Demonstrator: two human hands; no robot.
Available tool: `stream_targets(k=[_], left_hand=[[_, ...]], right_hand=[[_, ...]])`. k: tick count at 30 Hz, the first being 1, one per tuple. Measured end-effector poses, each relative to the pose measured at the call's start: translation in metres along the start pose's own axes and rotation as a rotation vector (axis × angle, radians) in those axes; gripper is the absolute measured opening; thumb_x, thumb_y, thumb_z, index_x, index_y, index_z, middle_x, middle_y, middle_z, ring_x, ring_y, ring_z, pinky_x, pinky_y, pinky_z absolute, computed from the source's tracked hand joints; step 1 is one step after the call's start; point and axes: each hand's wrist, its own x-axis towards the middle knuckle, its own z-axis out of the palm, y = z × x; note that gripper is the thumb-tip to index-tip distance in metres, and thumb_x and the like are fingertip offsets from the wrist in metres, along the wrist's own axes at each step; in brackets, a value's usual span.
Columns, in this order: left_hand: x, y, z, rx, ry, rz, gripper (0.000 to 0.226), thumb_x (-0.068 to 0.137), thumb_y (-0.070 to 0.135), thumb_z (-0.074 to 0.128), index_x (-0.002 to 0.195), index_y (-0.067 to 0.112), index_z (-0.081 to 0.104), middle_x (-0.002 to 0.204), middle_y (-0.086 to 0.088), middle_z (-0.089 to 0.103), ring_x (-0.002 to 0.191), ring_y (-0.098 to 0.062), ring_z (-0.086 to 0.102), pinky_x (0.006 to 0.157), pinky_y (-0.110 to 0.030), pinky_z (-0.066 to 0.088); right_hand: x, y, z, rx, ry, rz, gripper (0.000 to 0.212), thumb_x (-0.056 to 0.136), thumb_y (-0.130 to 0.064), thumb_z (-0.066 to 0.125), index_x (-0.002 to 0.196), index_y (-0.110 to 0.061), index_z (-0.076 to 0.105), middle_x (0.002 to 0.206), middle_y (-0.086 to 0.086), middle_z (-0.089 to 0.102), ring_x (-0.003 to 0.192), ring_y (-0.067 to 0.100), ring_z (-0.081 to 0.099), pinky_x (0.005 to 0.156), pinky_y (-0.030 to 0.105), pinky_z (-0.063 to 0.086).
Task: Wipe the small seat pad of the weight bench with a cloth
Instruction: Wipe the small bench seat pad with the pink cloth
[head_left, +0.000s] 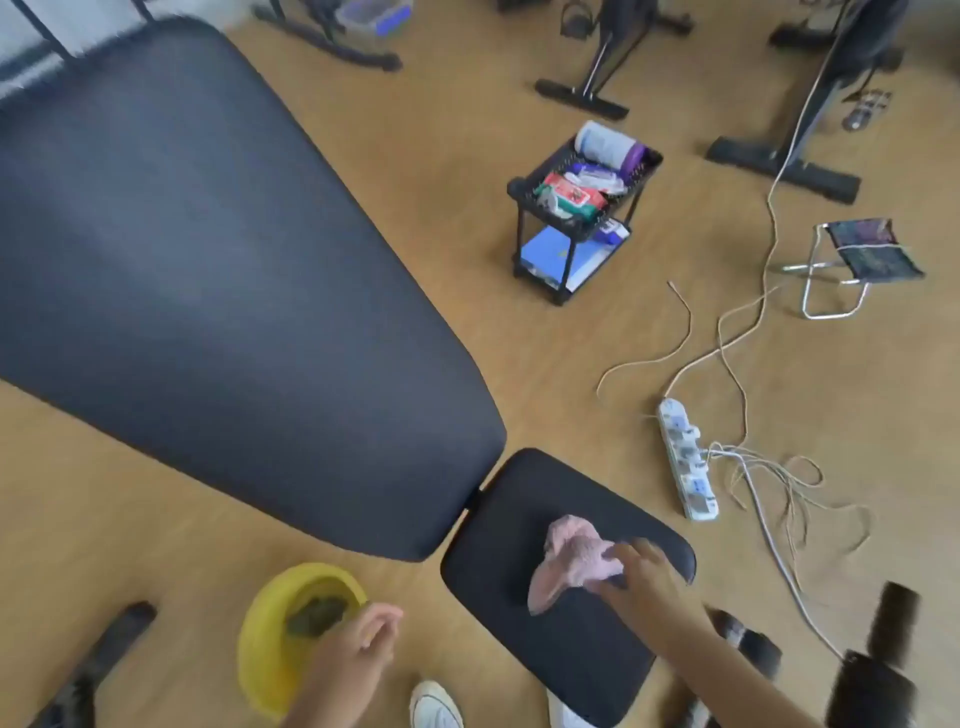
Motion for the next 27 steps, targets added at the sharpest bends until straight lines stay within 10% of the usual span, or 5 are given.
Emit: stream_targets(k=[6,14,18,24,27], left_hand=[[0.086,0.000,0.076,0.104,0.141,0.045,0.038,0.102,0.031,0.052,0.133,0.013,0.064,0.135,-0.006,0.068,0.124,-0.025,0.064,0.103,-0.037,0.050],[0.140,-0.029,0.113,-0.086,0.084,0.004,0.061,0.089,0.060,0.057,0.134,0.021,0.065,0.124,0.004,0.073,0.107,-0.021,0.073,0.094,-0.044,0.060],[0.146,-0.030,0.112,-0.224,0.087,0.003,0.047,0.091,0.036,0.071,0.129,0.009,0.068,0.108,0.001,0.075,0.088,-0.019,0.078,0.085,-0.042,0.063],[0.153,-0.022,0.106,-0.358,0.027,-0.031,0.045,0.091,0.010,0.073,0.134,0.000,0.063,0.095,0.001,0.071,0.082,-0.011,0.070,0.057,-0.017,0.060],[0.156,-0.022,0.104,-0.417,-0.007,-0.077,0.050,0.088,0.005,0.075,0.135,-0.004,0.061,0.097,-0.006,0.072,0.089,-0.020,0.072,0.066,-0.024,0.064]], right_hand=[[0.054,-0.005,0.077,-0.086,0.309,0.102,0.100,0.084,-0.080,0.066,0.160,-0.018,0.045,0.148,0.010,0.052,0.138,0.033,0.048,0.117,0.047,0.047],[0.061,0.002,0.185,0.096,0.516,-0.174,0.040,0.072,0.006,0.095,0.109,0.002,0.079,0.119,0.005,0.048,0.106,0.027,0.047,0.093,0.043,0.061],[0.062,-0.006,0.153,0.063,0.096,-0.566,0.016,0.097,-0.004,0.062,0.087,0.003,0.072,0.085,0.030,0.067,0.071,0.032,0.054,0.067,0.039,0.054],[0.112,-0.002,0.120,0.264,0.628,0.069,0.016,0.101,0.000,0.064,0.111,-0.003,0.076,0.096,0.017,0.062,0.091,0.023,0.053,0.078,0.032,0.043],[0.066,-0.019,0.184,0.114,0.346,-0.469,0.031,0.087,0.005,0.068,0.108,-0.017,0.075,0.089,0.002,0.056,0.081,0.013,0.042,0.071,0.026,0.050]])
